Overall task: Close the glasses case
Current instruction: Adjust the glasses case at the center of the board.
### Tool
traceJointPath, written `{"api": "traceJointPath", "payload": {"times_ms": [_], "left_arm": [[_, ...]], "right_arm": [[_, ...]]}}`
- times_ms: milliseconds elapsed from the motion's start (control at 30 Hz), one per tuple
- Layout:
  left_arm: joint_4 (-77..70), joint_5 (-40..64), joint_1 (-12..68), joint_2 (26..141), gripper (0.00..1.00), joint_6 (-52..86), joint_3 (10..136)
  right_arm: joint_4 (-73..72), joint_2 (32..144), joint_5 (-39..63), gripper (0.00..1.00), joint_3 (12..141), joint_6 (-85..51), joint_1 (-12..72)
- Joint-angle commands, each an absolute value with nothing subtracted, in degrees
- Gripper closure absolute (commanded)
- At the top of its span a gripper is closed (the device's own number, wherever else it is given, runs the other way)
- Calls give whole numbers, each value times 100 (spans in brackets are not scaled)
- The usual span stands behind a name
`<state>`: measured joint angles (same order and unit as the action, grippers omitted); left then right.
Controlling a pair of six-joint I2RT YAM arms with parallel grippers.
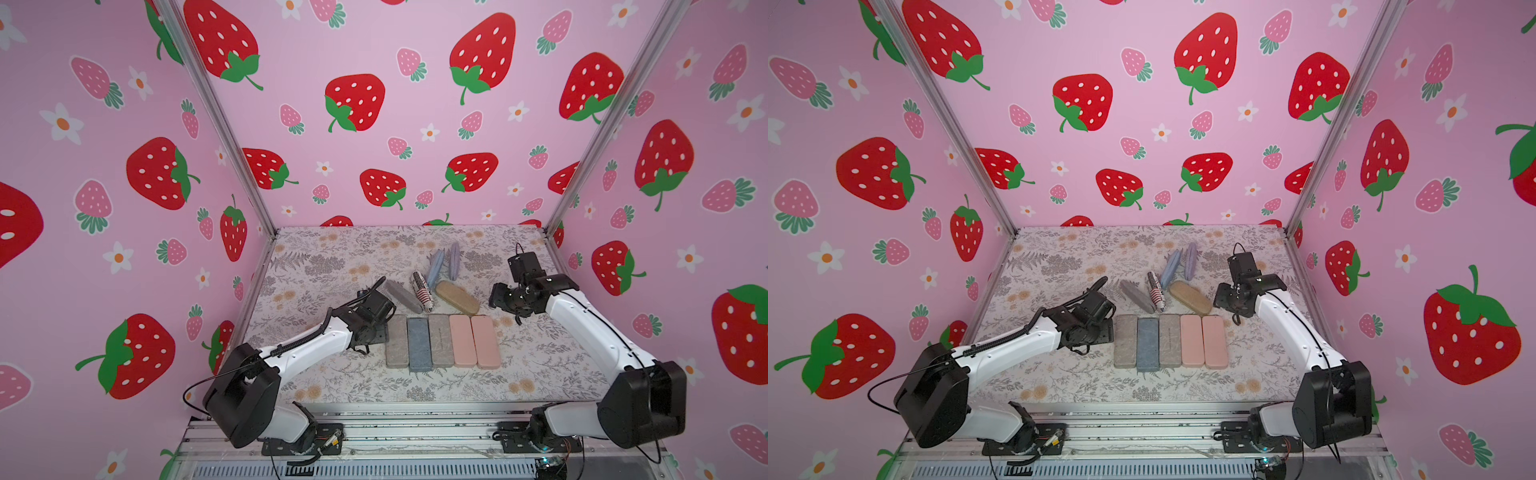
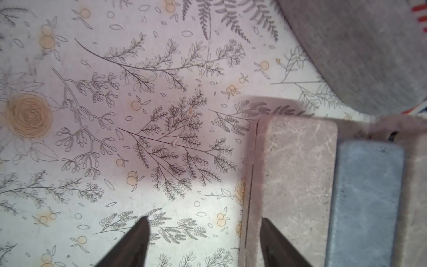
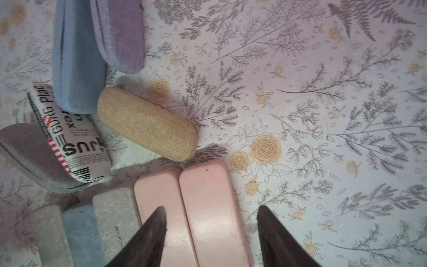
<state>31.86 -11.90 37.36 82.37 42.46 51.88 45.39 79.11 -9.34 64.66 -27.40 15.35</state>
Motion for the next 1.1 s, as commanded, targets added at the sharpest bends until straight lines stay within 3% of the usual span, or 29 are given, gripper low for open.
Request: {"api": "traceJointPath", "payload": {"times_ms": [0,233,433,1067], "left_arm": [[3313,-1064,3572,8508,12,3753,5929],[3510,-777,3376,9606,7,3238,7472],[3706,-435,3278,10610,11,3120,8559],[3333,283,3261,11958,21,3297,9495]], "right_arm": [[4238,8165,-486,34,6749,-2242,1667],[4146,8282,-236,34,6704,-2329,1825],[4136,8152,-145,34,6432,-2377,1871],[4297,8042,-193,34,6247,-2309,1872]]}}
